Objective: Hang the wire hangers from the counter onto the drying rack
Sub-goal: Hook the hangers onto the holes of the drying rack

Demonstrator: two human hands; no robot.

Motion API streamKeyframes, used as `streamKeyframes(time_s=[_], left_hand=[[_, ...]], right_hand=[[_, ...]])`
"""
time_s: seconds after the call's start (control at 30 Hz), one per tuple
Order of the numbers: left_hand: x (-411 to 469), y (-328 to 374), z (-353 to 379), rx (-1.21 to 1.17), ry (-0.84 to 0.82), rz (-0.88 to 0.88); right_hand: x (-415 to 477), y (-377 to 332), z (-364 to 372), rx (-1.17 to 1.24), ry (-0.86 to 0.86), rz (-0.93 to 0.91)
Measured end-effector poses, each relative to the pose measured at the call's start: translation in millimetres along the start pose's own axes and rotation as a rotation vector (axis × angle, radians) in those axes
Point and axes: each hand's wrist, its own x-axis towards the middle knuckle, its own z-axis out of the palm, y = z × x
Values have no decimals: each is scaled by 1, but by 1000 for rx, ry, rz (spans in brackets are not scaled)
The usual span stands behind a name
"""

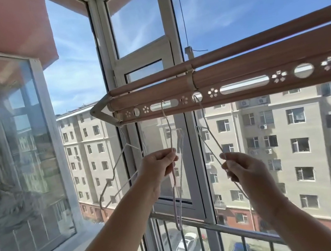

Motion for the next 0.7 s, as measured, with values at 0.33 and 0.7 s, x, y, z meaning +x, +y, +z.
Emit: streamKeyframes(time_s=[0.33, 0.7], left_hand=[[16, -6, 2, -5, -8, 5], [15, -15, -2, -41, -31, -40]], right_hand=[[6, 3, -2, -26, 12, 33], [6, 11, 3, -1, -21, 59]])
